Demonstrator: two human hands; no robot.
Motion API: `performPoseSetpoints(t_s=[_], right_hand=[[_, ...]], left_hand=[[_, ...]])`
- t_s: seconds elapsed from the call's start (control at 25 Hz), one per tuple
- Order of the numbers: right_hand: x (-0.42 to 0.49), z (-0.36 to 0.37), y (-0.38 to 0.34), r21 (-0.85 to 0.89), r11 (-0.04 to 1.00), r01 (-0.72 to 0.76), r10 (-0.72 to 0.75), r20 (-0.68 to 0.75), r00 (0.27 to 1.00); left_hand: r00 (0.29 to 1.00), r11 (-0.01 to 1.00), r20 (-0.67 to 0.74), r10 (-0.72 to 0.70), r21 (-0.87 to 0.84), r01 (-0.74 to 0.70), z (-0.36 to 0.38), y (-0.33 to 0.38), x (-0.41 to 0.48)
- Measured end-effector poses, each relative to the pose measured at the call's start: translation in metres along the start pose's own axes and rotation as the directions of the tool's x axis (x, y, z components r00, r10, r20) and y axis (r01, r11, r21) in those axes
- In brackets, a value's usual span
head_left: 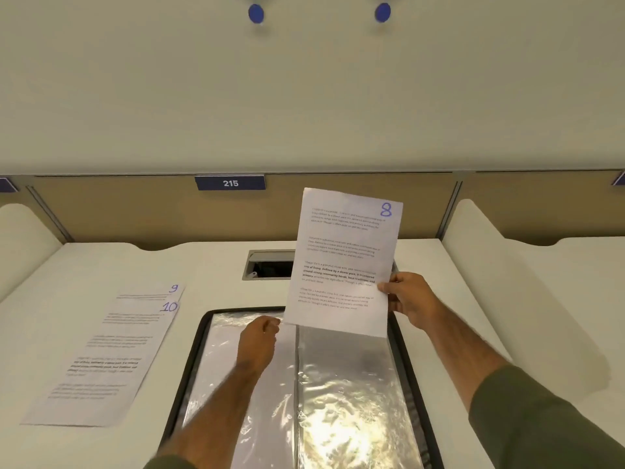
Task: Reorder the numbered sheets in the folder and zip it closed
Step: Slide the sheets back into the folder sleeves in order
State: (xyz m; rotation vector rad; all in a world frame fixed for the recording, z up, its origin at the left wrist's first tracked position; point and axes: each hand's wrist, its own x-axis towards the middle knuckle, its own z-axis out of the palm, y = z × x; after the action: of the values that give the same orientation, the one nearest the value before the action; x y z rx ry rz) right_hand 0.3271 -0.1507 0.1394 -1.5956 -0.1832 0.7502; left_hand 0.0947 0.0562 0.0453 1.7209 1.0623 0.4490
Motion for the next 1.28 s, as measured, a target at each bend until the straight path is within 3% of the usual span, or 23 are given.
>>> performPoseSetpoints(t_s=[0.12,0.36,0.6,0.96,1.04,1.16,1.28], right_hand=[[0.030,-0.001,-0.007,0.024,1.000,-0.002,0.003,-0.022,1.000],[0.078,0.001,-0.005,0.029,1.000,0.002,0.000,-0.061,0.998],[0.120,-0.001,0.002,0.018,1.000,-0.003,0.004,-0.045,0.999],[0.143,-0.005,0.020,0.051,0.999,0.016,-0.012,-0.071,0.997],[0.141,-0.007,0.022,0.047,0.999,0.012,-0.008,-0.080,0.997],[0.138,-0.013,0.026,0.046,0.999,0.010,-0.006,-0.103,0.995],[0.136,-0.016,0.029,0.068,0.997,0.028,-0.018,-0.139,0.990]], left_hand=[[0.976,0.917,0.130,0.173,0.340,-0.208,0.034,-0.004,0.014],[0.849,0.656,0.425,0.316,0.548,-0.518,0.107,0.018,0.051],[0.865,0.563,0.386,0.319,0.657,-0.501,0.145,0.023,0.068],[0.834,0.559,0.386,0.395,0.619,-0.551,0.143,0.027,0.072],[0.812,0.521,0.417,0.408,0.624,-0.583,0.141,0.024,0.071],[0.768,0.380,0.454,0.453,0.680,-0.626,0.138,0.022,0.064],[0.772,0.381,0.420,0.477,0.693,-0.612,0.135,0.025,0.050]])
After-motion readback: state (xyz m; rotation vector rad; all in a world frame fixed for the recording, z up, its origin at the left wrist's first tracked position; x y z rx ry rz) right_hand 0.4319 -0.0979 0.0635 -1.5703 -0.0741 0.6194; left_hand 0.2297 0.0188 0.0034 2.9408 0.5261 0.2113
